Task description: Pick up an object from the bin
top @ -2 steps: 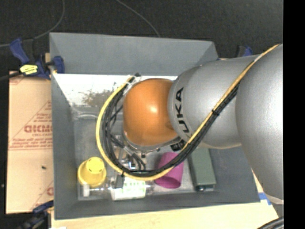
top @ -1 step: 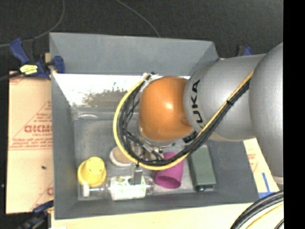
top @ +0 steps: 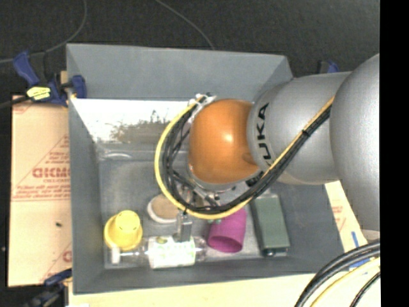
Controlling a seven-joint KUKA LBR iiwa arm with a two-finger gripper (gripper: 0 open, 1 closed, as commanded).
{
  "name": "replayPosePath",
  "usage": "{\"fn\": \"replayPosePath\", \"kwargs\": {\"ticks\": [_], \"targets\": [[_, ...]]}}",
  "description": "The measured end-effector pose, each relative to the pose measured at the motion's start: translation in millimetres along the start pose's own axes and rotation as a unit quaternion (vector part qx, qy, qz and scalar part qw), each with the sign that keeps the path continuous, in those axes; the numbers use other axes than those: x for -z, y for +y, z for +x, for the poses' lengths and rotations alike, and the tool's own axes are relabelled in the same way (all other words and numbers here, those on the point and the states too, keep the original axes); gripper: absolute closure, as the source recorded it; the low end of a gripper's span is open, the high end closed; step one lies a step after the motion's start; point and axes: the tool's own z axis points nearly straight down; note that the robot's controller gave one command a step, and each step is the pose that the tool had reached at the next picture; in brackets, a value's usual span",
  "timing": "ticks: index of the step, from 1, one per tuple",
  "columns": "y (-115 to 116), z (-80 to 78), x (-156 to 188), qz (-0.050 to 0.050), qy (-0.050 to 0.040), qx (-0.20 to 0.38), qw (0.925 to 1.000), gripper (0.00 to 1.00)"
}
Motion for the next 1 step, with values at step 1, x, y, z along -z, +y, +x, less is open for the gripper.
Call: {"fn": "replayPosePath", "kwargs": {"ticks": [1], "targets": [[-24.4,-20.7,-59.7,0.000,-0.0087,0.090,0.9959,0.00]]}}
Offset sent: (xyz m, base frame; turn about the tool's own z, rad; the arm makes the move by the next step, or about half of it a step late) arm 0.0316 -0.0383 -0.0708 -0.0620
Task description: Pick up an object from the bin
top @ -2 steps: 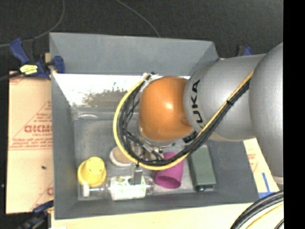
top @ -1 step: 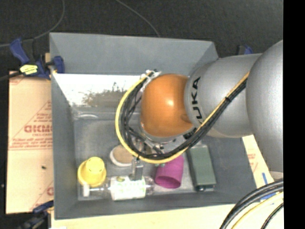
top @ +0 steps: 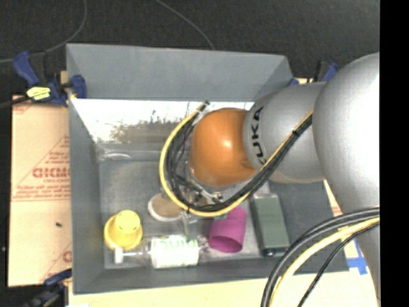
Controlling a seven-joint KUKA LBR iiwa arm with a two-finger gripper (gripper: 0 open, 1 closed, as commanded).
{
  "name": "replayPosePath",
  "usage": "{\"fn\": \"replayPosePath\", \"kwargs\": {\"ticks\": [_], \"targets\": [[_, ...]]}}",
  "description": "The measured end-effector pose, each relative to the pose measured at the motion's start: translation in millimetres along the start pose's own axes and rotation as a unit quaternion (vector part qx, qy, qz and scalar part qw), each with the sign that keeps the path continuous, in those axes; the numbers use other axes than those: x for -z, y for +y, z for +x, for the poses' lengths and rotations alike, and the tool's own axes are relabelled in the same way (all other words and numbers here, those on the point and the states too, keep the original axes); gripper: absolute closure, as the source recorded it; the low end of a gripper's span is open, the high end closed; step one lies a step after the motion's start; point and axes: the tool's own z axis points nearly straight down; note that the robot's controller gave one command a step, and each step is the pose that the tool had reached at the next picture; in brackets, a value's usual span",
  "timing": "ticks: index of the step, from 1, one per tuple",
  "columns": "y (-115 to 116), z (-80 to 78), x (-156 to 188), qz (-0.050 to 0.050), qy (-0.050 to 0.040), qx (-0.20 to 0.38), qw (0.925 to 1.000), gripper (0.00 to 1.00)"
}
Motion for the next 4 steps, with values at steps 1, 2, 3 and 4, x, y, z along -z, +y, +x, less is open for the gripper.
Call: {"fn": "replayPosePath", "kwargs": {"ticks": [1,2,3,4], "targets": [[-17.4,-4.9,-8.9,-0.002,0.0086,-0.060,0.9982,1.00],[-17.5,-4.8,-8.9,-0.002,0.0087,-0.061,0.9981,1.00],[-22.9,-4.6,-9.8,-0.005,0.0077,-0.052,0.9986,1.00],[-32.9,-4.8,17.4,-0.002,0.0065,-0.061,0.9981,1.00]]}}
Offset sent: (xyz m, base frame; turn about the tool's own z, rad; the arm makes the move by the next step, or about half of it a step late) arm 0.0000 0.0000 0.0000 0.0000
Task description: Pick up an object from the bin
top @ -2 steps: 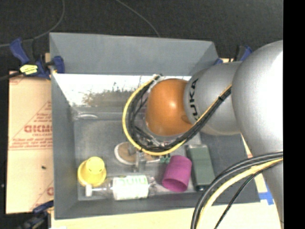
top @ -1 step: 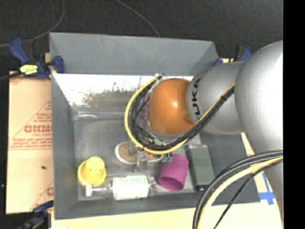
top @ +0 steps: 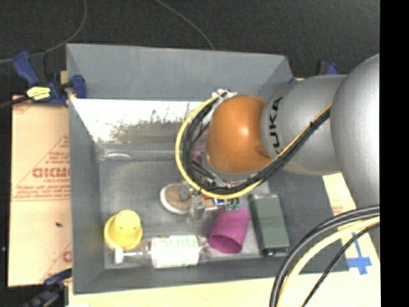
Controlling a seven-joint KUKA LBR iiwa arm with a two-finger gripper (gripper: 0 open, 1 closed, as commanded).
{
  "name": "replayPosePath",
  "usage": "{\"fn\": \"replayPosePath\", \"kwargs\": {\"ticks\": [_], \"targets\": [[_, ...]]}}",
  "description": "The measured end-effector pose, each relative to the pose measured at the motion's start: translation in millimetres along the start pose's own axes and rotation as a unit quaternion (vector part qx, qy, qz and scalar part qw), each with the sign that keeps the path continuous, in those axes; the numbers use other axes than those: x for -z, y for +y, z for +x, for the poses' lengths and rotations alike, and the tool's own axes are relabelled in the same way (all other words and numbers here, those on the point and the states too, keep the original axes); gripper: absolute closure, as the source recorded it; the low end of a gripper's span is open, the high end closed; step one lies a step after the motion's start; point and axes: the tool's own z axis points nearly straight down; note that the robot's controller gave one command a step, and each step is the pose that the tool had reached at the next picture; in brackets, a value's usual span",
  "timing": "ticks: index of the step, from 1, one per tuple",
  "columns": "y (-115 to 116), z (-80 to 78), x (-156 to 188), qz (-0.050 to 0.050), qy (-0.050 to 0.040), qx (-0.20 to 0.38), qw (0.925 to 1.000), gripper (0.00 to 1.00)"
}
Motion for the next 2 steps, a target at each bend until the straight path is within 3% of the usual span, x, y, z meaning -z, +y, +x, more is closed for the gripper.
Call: {"fn": "replayPosePath", "kwargs": {"ticks": [1,2], "targets": [[-3.9,-2.7,30.9,-0.002,-0.0002,-0.002,1.0000,1.00],[-8.9,-5.6,105.1,-0.001,0.0016,-0.024,0.9997,1.00]]}}
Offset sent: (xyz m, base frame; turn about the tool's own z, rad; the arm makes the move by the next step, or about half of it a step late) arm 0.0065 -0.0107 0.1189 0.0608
